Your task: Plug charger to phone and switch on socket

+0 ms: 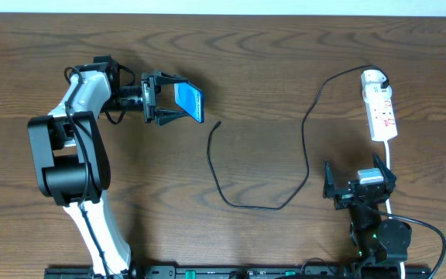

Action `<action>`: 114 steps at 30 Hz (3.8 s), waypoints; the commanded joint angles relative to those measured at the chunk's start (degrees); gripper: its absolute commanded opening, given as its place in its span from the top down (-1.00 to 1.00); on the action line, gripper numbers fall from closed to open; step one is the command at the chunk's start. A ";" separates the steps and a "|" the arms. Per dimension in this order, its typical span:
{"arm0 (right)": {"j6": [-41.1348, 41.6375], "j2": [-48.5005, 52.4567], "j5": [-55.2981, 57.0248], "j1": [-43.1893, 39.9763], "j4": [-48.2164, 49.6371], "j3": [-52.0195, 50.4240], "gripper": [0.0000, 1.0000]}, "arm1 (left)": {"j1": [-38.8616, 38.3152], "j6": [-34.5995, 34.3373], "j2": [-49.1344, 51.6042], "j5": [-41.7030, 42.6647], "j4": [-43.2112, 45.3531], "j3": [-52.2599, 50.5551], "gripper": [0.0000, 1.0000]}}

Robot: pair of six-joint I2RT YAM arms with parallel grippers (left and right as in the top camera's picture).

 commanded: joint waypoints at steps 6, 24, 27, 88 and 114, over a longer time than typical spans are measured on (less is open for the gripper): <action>0.81 -0.09 -0.33 -0.42 -0.15 -0.13 -0.98 | 0.28 -5.86 0.76 3.37 -0.35 0.33 -0.22; 0.81 -0.09 -0.33 -0.42 -0.15 -0.13 -0.99 | 0.28 -6.43 0.76 3.37 -0.35 0.33 -0.22; 0.81 -0.09 -0.33 -0.42 -0.15 -0.13 -0.99 | 0.28 -6.45 0.76 3.37 -0.35 0.33 -0.21; 4.70 23.93 -12.94 -0.42 3.26 14.80 -0.98 | 0.28 -5.99 0.76 -6.80 0.59 0.33 -0.20; 15.21 85.13 -49.20 5.95 -3.43 60.24 -0.99 | 0.04 -20.52 0.76 -27.89 18.03 0.33 -0.21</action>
